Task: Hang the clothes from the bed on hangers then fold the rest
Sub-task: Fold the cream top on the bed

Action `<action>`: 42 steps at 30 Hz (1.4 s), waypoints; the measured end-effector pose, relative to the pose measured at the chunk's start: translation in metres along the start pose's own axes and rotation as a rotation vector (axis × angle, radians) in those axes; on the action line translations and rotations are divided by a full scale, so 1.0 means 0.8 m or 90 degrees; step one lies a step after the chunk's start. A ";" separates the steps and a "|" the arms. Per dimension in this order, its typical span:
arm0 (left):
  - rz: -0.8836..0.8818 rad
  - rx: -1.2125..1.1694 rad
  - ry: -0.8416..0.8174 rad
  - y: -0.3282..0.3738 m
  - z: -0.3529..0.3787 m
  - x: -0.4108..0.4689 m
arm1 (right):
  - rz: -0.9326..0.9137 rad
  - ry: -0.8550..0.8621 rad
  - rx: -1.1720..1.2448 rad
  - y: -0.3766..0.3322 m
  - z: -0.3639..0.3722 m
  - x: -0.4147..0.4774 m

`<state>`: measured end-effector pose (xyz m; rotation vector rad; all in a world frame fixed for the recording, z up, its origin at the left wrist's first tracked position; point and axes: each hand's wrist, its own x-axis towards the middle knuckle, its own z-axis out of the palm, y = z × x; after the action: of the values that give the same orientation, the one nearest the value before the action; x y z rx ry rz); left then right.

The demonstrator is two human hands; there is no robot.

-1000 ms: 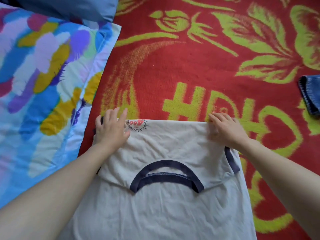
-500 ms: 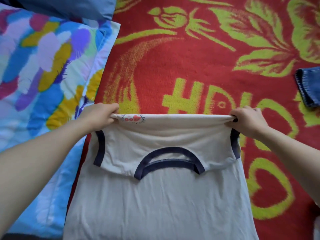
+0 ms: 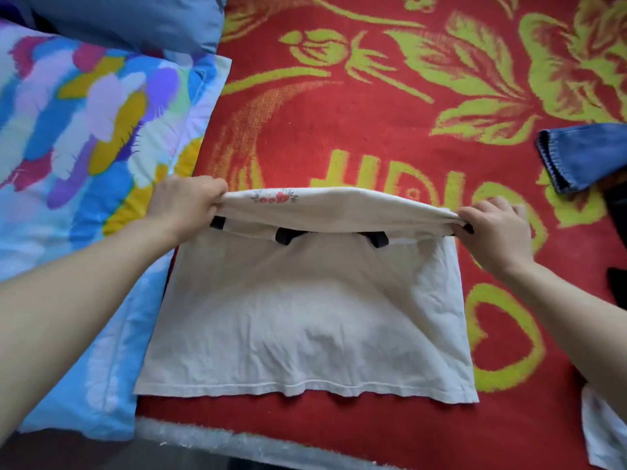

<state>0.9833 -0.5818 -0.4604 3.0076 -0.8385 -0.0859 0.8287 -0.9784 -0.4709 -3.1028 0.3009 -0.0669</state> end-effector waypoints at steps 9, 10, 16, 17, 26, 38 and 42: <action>0.199 0.059 0.135 0.005 0.019 -0.165 | -0.387 0.192 -0.045 0.014 0.004 -0.141; 0.205 0.063 0.135 0.007 0.028 -0.184 | -0.434 0.168 -0.043 0.017 0.008 -0.161; 0.155 0.070 0.012 0.033 0.091 -0.285 | -0.416 -0.233 -0.181 -0.005 0.035 -0.255; 0.144 0.066 -0.030 0.042 0.097 -0.294 | -0.358 -0.307 -0.159 -0.011 0.040 -0.263; 0.013 -0.007 -0.185 0.137 0.115 -0.273 | -0.122 -0.253 0.011 -0.118 0.065 -0.244; -0.205 0.027 -0.417 0.095 0.158 -0.308 | 0.184 -0.383 -0.019 -0.054 0.093 -0.263; -0.224 -0.009 -0.383 0.113 0.149 -0.288 | 0.302 -0.268 0.095 -0.073 0.086 -0.234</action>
<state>0.7327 -0.5405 -0.5658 3.0994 -0.2923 -1.0285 0.6591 -0.8839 -0.5456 -2.7161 0.9393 0.5331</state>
